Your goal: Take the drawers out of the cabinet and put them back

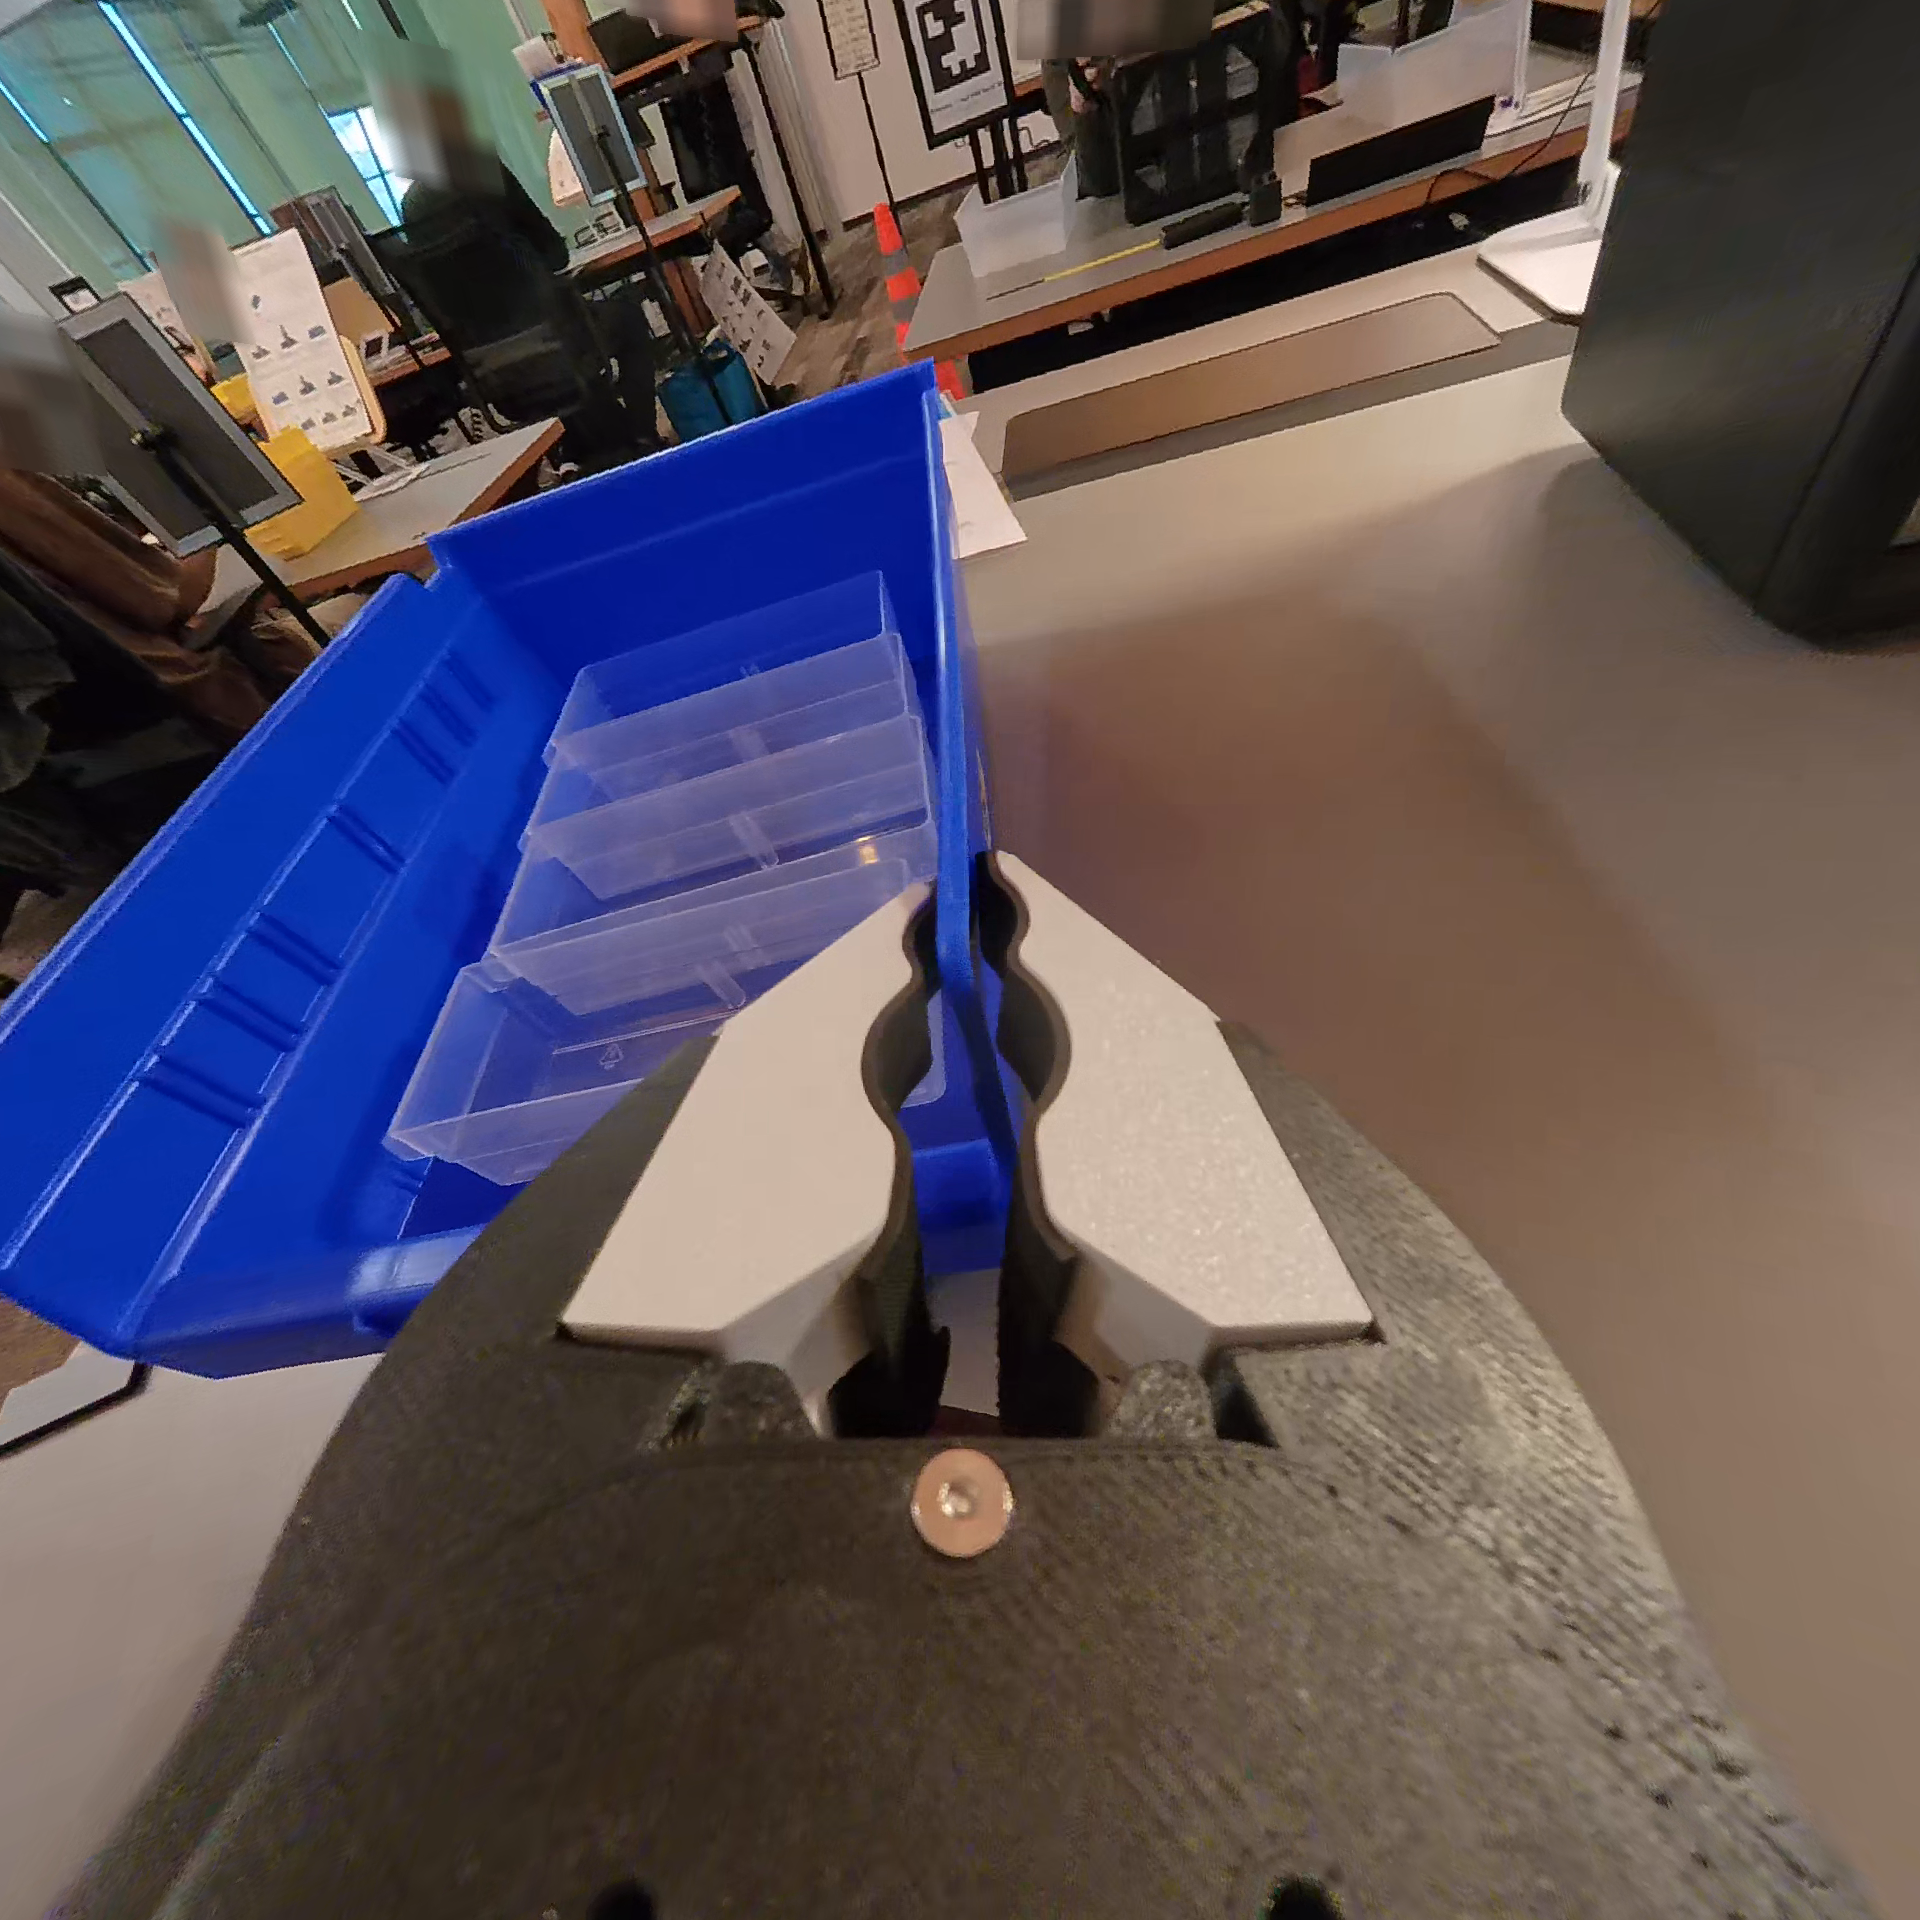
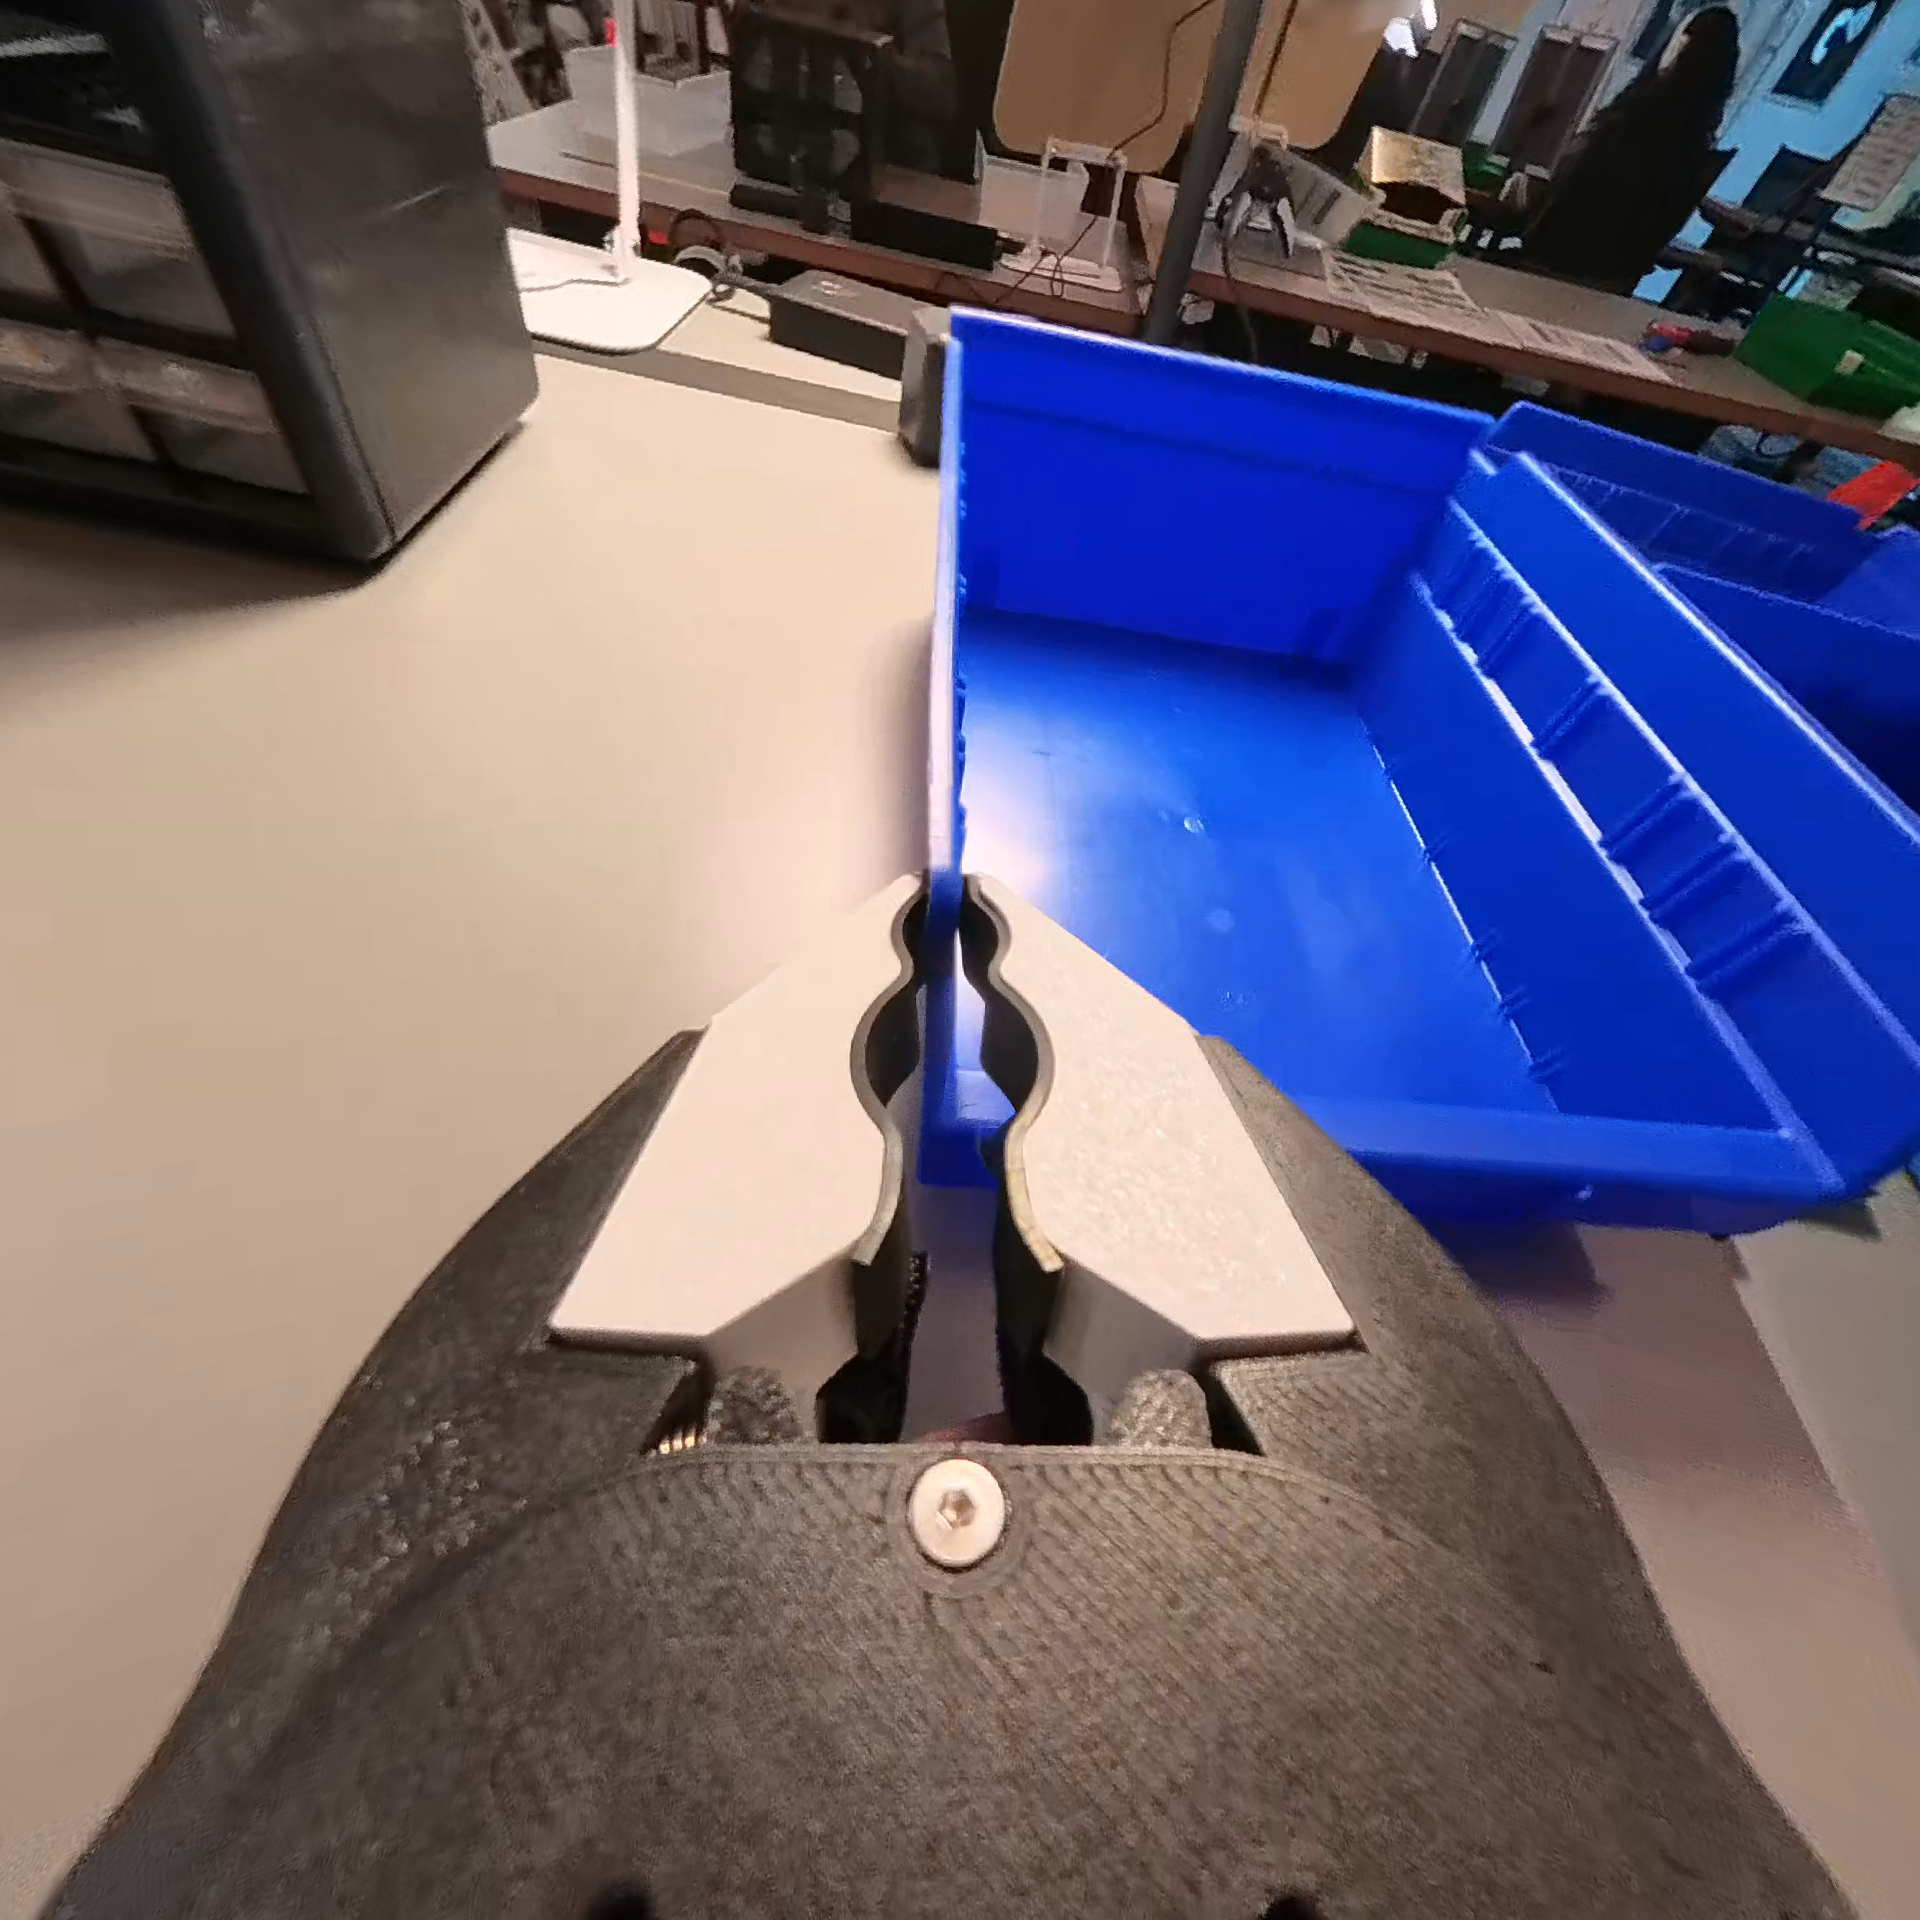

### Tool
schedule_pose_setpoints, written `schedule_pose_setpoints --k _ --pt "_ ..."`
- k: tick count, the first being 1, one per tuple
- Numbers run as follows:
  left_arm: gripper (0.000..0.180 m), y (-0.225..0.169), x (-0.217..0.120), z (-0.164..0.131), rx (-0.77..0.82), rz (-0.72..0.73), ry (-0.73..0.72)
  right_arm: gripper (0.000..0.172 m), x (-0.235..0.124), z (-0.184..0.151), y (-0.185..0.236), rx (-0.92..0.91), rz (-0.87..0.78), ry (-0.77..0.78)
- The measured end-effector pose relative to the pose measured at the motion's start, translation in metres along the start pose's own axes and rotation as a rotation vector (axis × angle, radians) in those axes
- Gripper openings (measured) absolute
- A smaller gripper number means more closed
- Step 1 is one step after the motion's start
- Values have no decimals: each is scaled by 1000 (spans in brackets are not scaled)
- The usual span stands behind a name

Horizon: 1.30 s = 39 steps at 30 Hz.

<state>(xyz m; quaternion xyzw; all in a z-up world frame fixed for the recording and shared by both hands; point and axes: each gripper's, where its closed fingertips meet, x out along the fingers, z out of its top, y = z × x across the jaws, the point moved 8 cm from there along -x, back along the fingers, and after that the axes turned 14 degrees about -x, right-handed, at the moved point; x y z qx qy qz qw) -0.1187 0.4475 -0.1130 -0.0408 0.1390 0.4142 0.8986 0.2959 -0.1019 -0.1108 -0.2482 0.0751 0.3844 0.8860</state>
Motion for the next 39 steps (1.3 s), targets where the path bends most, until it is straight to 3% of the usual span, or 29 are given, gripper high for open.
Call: schedule_pose_setpoints --k 13,27,29,32,36,39 --pt "5 32 12 4 -51 -121 35 5 16 1 -7 63 -96 8" --pt "5 41 6 1 -115 -193 46 10 15 2 -6 80 -65 -22" --pt "27 39 0 3 -141 -210 36 17 7 5 -5 84 -50 -42" --pt "43 38 -18 11 -159 -215 0 23 -14 12 -3 55 -56 -50" --pt "43 39 -42 28 -168 -200 -48 23 -38 32 4 26 -40 -105" --pt "43 43 -42 37 -191 -178 -6 23 -31 49 24 18 66 -167"
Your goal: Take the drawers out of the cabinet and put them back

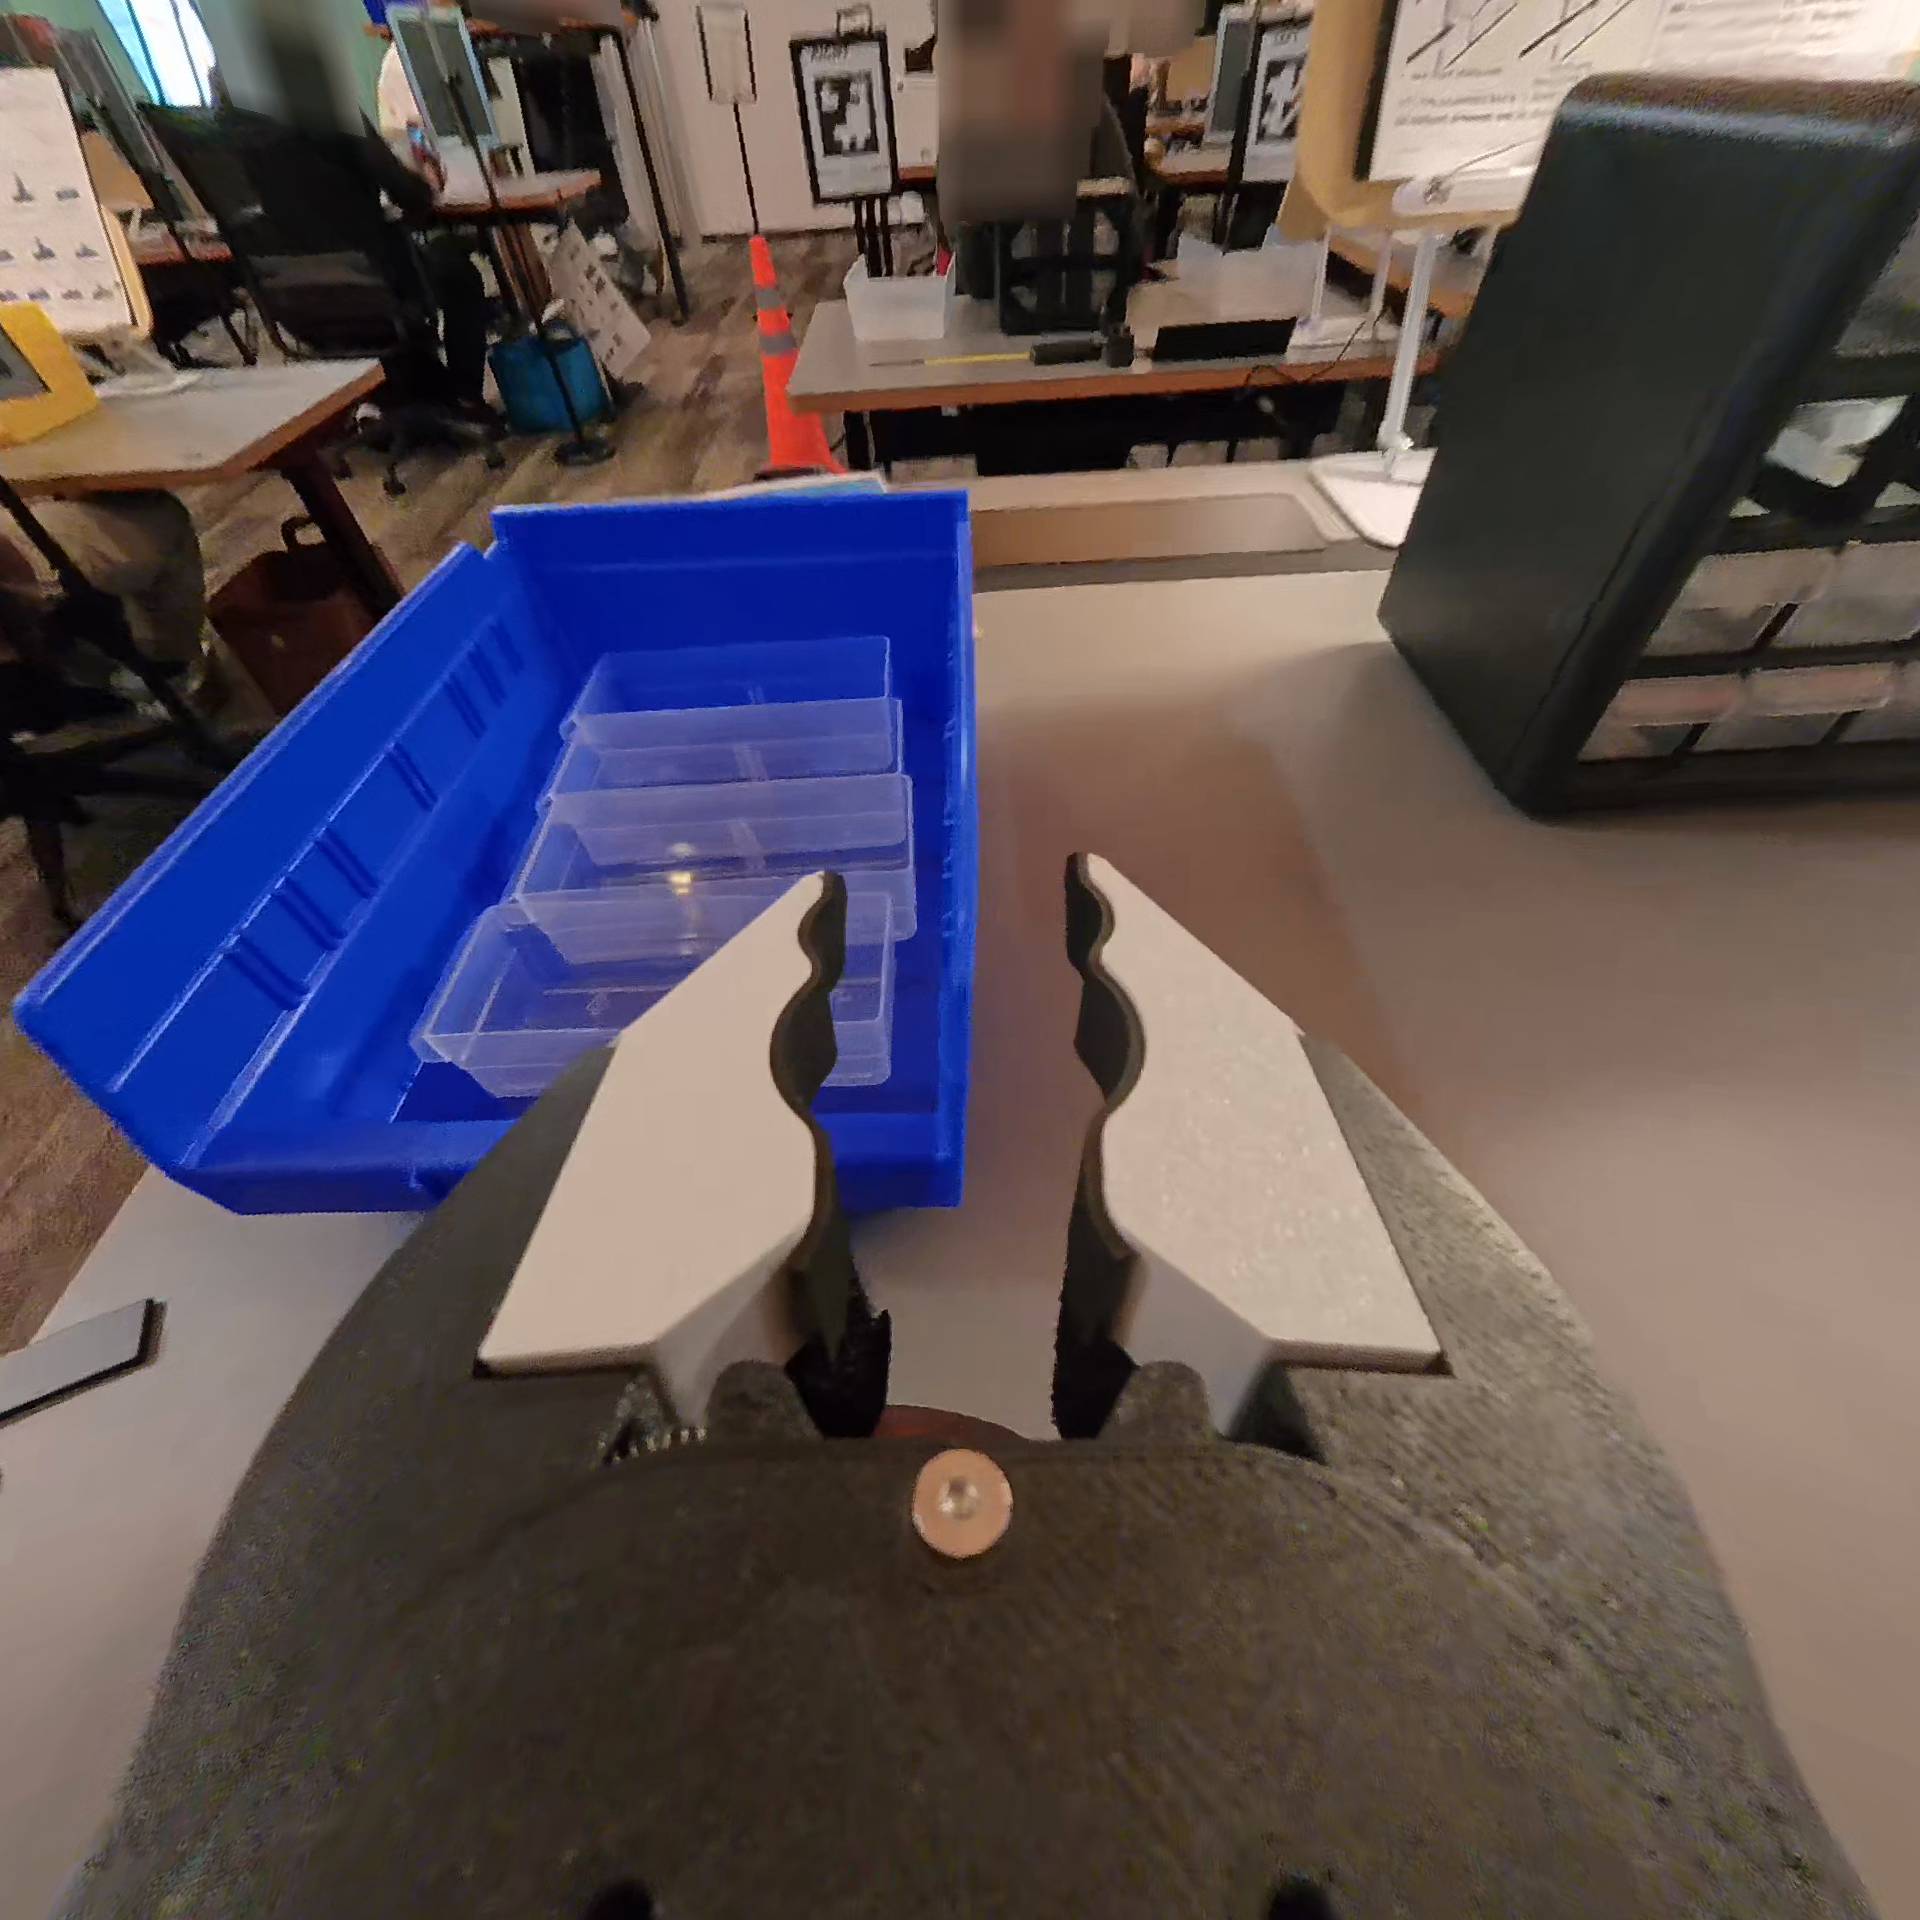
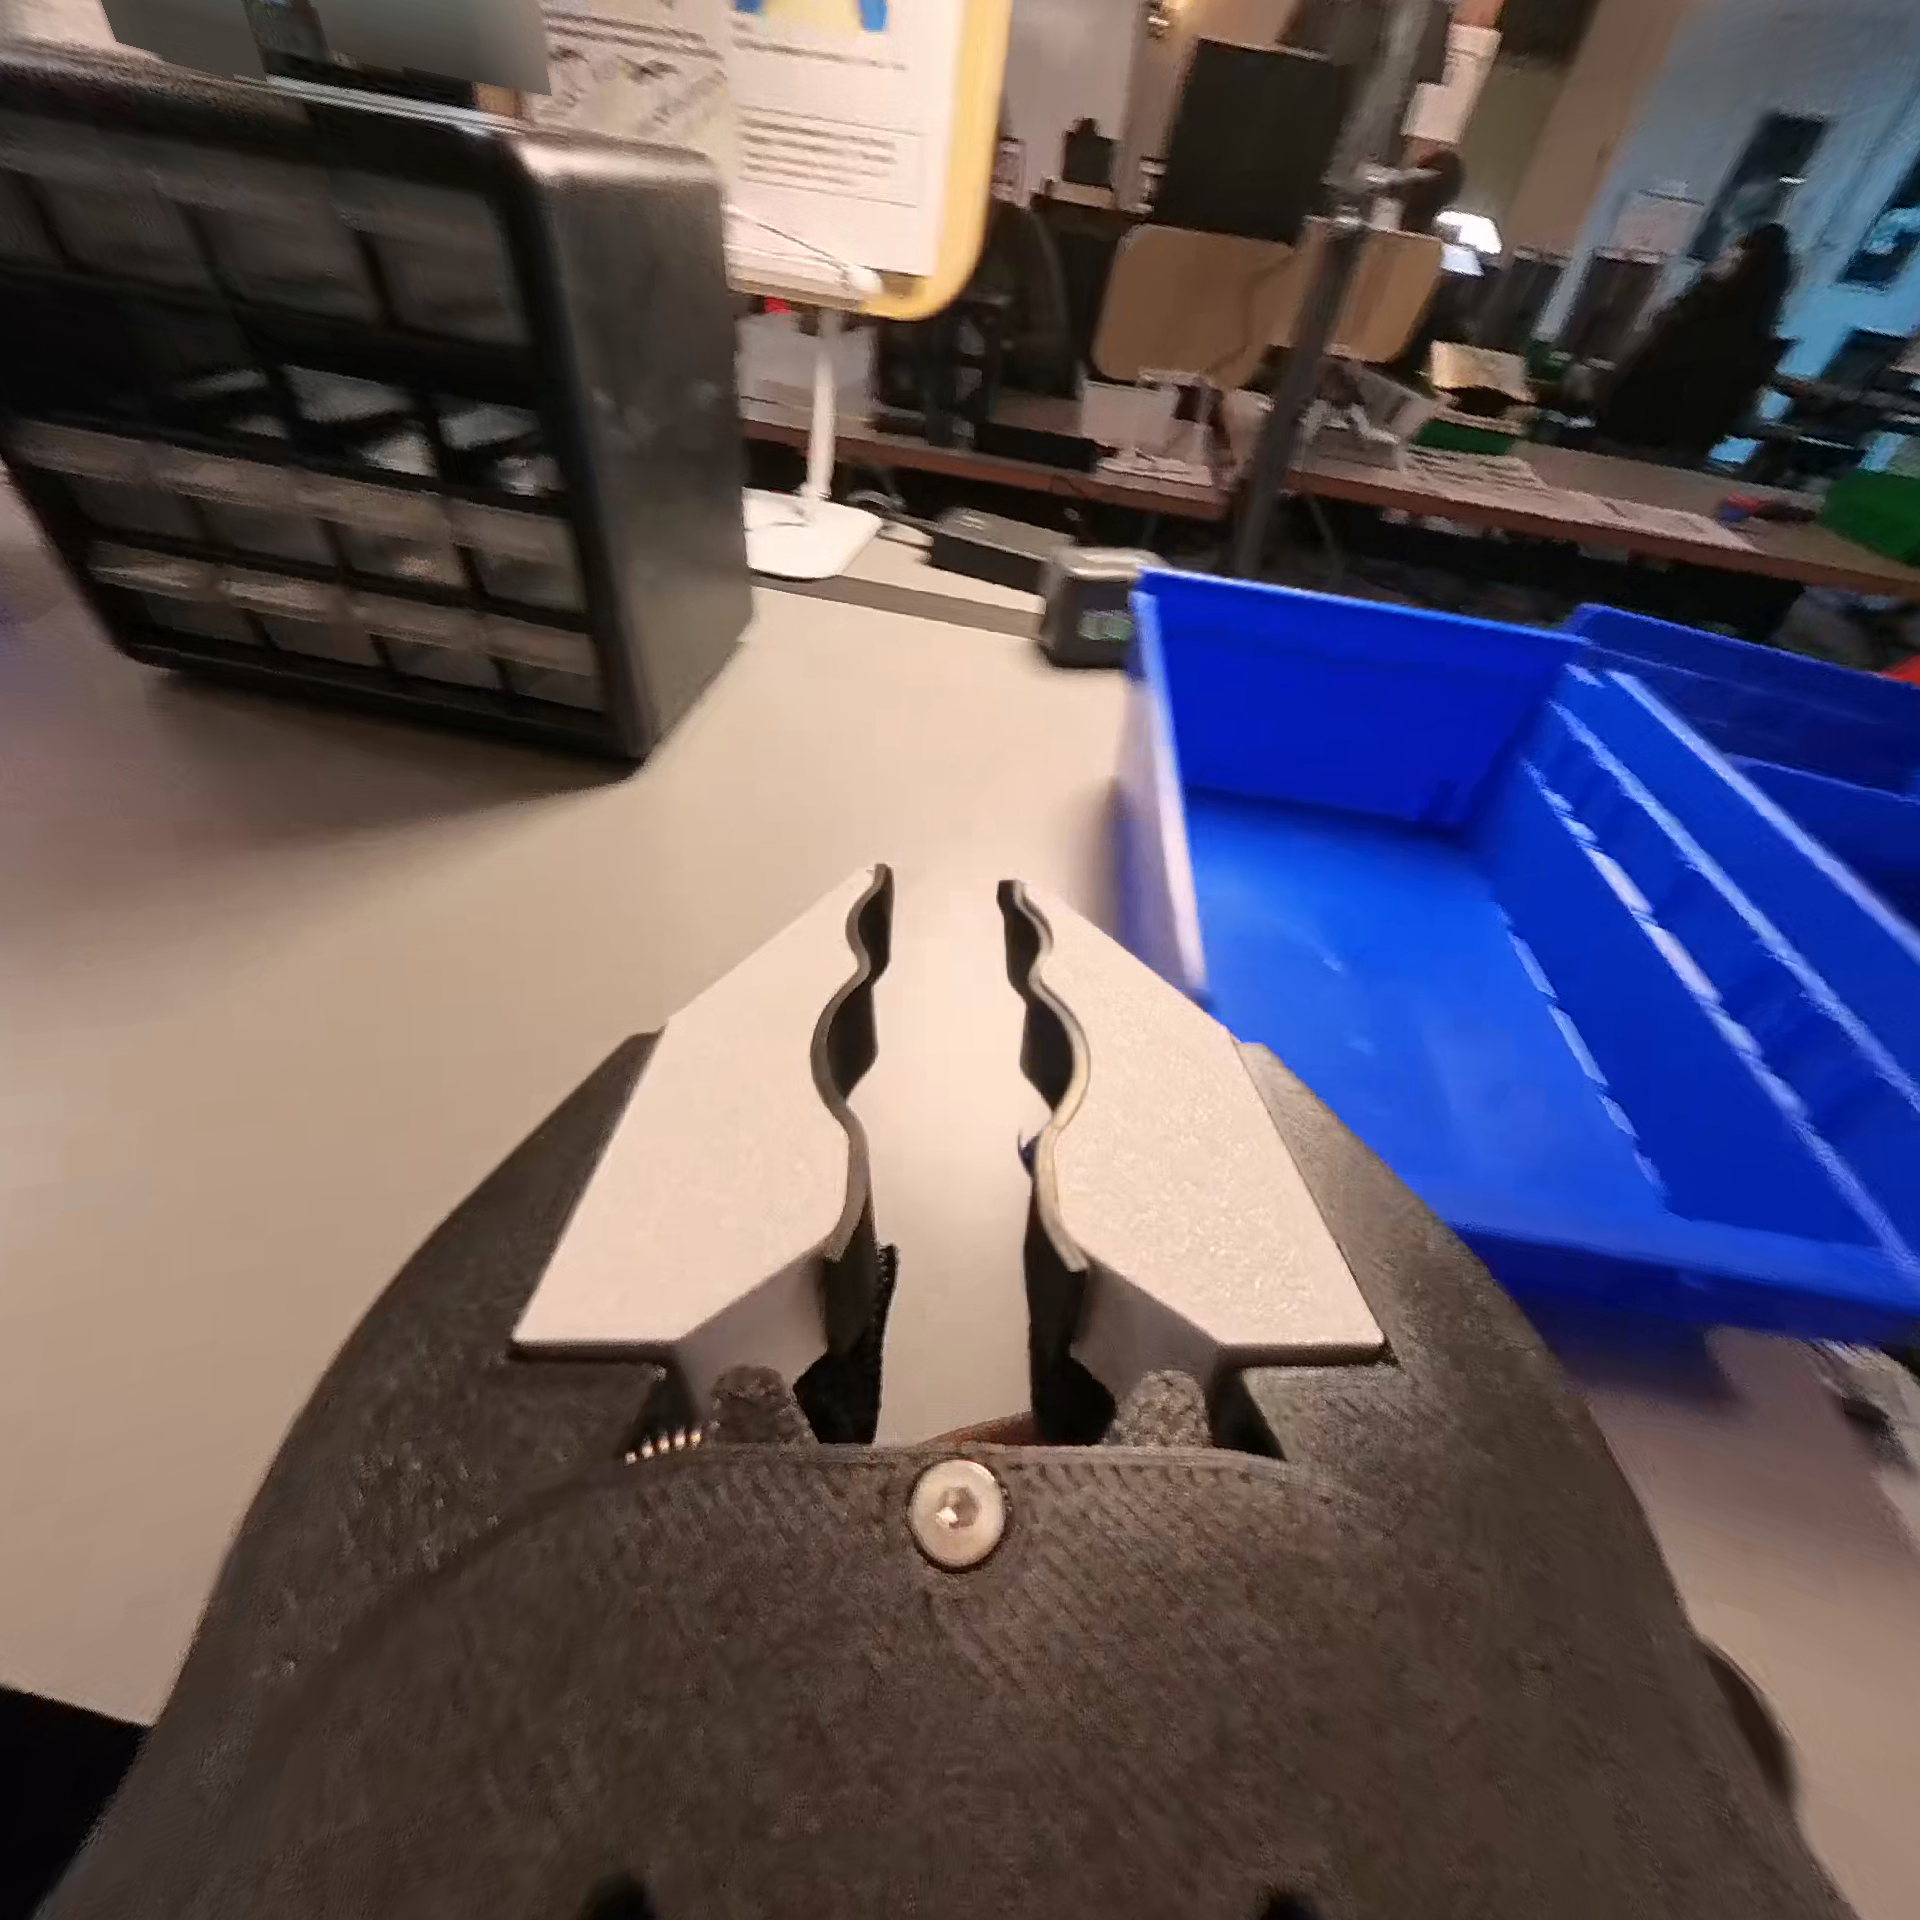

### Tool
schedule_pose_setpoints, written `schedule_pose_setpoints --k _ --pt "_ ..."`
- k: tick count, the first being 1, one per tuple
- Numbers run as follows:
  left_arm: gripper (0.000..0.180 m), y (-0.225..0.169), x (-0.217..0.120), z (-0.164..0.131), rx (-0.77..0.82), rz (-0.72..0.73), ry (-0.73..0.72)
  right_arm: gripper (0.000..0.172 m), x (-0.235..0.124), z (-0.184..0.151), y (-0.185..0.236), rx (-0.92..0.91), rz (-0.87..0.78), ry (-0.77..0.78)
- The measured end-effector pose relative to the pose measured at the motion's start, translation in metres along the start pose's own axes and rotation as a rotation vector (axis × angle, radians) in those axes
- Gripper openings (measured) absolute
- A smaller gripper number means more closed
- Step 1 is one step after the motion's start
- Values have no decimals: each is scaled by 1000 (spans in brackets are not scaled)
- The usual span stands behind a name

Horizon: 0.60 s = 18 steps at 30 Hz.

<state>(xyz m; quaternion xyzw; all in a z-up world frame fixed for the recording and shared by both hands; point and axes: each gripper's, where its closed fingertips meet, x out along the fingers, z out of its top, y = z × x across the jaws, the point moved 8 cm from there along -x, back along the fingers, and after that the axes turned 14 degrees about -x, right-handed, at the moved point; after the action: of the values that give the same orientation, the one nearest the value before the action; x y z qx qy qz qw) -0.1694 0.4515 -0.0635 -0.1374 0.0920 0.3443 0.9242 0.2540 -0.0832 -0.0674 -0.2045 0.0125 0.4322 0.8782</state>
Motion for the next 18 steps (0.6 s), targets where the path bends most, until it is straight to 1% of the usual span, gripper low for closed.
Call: schedule_pose_setpoints --k 3,6,8,11,15,18 --pt "43 10 8 6 0 77 86 23 31 6 27 -2 149 -25" --pt "43 21 17 14 58 161 151 23 67 6 53 4 305 -26" --pt "43 33 26 20 113 226 208 23 91 2 67 13 389 -2" --pt "45 52 43 26 202 306 353 23 118 -10 80 24 465 79" --pt "51 63 67 20 267 253 596 24 125 -8 79 15 465 74" --pt "57 71 77 18 338 239 727 23 125 -8 77 43 483 59"
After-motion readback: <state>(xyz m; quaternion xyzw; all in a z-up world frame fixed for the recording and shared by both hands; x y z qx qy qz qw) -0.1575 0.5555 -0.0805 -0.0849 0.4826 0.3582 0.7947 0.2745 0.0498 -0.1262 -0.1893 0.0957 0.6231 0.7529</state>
